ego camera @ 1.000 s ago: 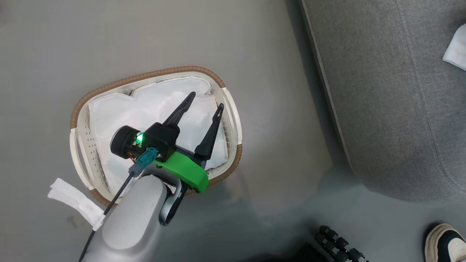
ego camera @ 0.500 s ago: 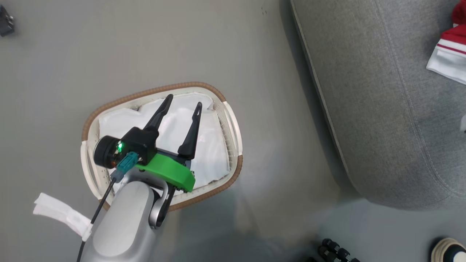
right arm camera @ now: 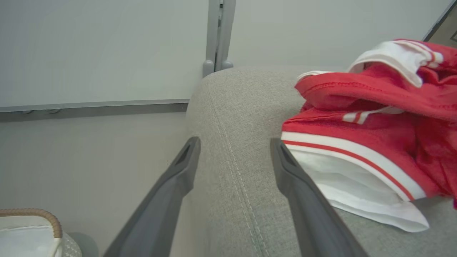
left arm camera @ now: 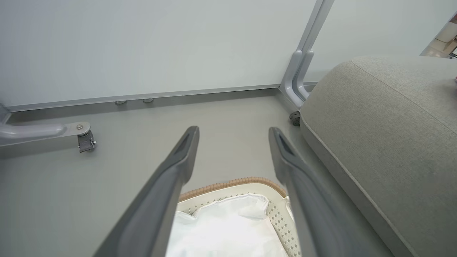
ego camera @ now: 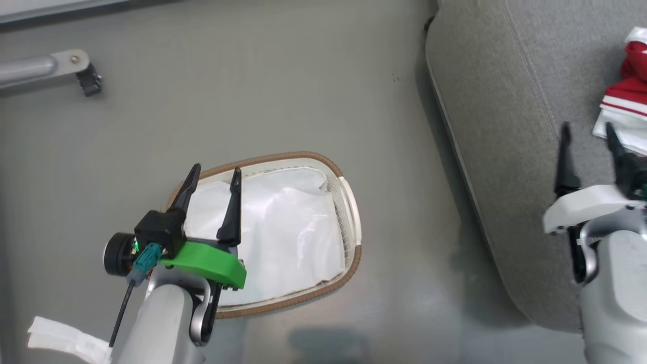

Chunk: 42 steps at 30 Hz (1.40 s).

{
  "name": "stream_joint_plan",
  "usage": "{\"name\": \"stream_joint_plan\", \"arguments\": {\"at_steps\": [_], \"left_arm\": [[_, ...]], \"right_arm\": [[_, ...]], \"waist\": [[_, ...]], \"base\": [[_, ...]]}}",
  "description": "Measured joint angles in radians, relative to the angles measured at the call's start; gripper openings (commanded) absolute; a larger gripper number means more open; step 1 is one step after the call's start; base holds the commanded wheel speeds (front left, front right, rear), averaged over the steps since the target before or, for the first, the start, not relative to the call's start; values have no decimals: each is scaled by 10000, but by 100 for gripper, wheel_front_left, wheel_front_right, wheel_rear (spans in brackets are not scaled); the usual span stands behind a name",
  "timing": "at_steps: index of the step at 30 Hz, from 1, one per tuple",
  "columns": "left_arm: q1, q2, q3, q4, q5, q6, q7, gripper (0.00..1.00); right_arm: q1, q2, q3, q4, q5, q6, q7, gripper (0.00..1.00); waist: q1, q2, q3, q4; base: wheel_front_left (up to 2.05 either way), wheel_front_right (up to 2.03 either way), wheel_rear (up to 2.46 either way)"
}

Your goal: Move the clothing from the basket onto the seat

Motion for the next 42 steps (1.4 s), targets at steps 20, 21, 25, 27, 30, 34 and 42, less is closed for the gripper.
{"name": "stream_joint_plan", "arguments": {"at_steps": [20, 21, 25, 27, 30, 34, 42], "left_arm": [[1179, -77, 1478, 380, 15, 617, 0, 100], [1249, -77, 1515, 385, 15, 623, -2, 100], [1585, -77, 1649, 380, -138, 627, -2, 100], [1775, -79, 1724, 355, -169, 591, 0, 100], [2042, -79, 1791, 274, -272, 581, 0, 100], [2272, -79, 1808, 203, -347, 535, -2, 100], [2307, -123, 1787, 477, -677, 435, 2, 0]], "right_arm": [[485, 587, 3597, 351, 1126, 0, 0, 100], [569, 589, 3674, 355, 1166, 0, 0, 100], [854, 589, 3885, 403, 1319, 0, 0, 100], [1043, 589, 3954, 443, 1411, 0, 0, 100], [1271, 587, 4029, 439, 1492, 0, 0, 100], [1455, 587, 4059, 447, 1576, 0, 0, 100], [1633, 631, 4079, 704, 1607, 0, 19, 0]], "waist": [[0, 0, -1901, 1371], [0, 0, -1990, 1394], [0, 0, -2292, 1422], [0, 0, -2451, 1409], [0, 0, -2653, 1369], [0, 0, -2855, 1303], [0, 0, -2931, 1271]], "base": [[0, 0, 0], [0, 0, 0], [0, 0, 0], [0, 0, 0], [0, 0, 0], [0, 0, 0], [0, 0, 0]]}}
